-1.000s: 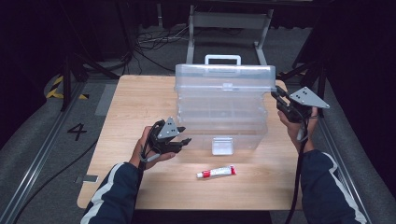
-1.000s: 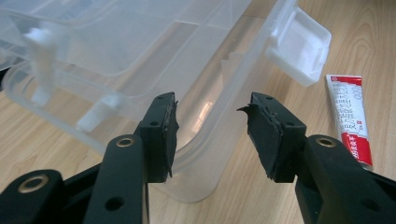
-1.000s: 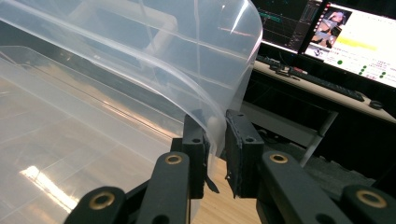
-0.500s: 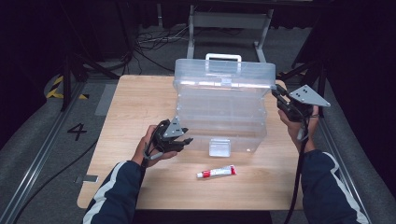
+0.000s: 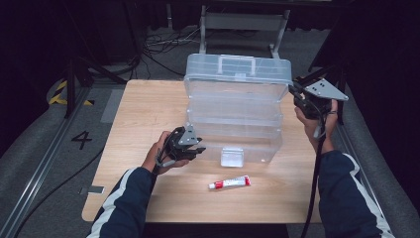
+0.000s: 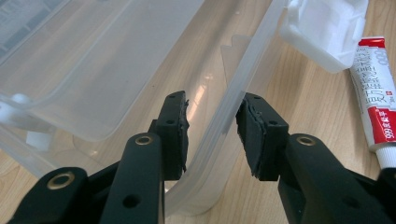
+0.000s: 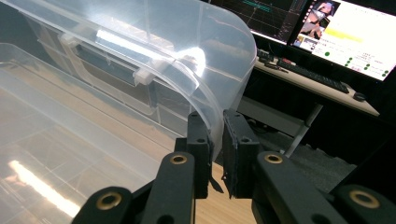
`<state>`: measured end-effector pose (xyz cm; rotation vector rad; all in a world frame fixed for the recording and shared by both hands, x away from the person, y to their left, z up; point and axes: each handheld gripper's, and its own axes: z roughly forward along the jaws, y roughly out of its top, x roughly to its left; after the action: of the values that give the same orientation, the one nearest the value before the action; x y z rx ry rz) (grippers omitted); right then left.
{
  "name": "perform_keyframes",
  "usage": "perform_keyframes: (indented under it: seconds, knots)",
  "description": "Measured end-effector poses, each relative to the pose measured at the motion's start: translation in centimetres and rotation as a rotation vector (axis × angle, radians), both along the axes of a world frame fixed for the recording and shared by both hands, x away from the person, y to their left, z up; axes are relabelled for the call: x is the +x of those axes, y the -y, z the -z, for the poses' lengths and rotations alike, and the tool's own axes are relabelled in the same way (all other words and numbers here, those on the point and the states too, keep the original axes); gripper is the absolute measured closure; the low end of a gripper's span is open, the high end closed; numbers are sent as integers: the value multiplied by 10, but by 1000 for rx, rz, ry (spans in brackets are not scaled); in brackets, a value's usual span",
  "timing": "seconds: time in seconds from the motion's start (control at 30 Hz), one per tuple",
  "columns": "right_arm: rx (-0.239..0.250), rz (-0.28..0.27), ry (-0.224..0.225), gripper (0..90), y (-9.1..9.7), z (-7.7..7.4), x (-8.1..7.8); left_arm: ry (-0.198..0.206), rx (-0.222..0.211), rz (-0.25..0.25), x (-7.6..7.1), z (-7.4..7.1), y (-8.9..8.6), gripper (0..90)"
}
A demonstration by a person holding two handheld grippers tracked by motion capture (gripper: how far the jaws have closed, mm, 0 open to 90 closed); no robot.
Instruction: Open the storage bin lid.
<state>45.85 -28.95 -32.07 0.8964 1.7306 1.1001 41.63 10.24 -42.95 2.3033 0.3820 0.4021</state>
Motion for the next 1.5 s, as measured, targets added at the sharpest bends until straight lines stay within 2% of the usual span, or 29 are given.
perform_keyframes:
  seconds: [0.3,0.47,0.53,0.8,1.13,1.27,1.5]
  knots:
    - [6,20,-20,836,-1,-7,16,3,2,20,1,0,-1,647]
    - [19,39,-24,842,-3,-9,24,2,0,22,2,0,-1,648]
    - [10,50,-16,846,-4,-9,27,2,4,23,2,0,-1,648]
    - [27,51,-27,850,-3,-12,40,5,-5,20,1,1,-1,645]
    - [108,72,-40,856,-2,-11,59,3,-10,30,2,2,-2,647]
    - [132,72,-47,857,-1,-10,66,-8,-29,35,3,2,-3,647]
    - [129,55,-89,855,2,-14,82,-18,-42,47,5,3,-4,648]
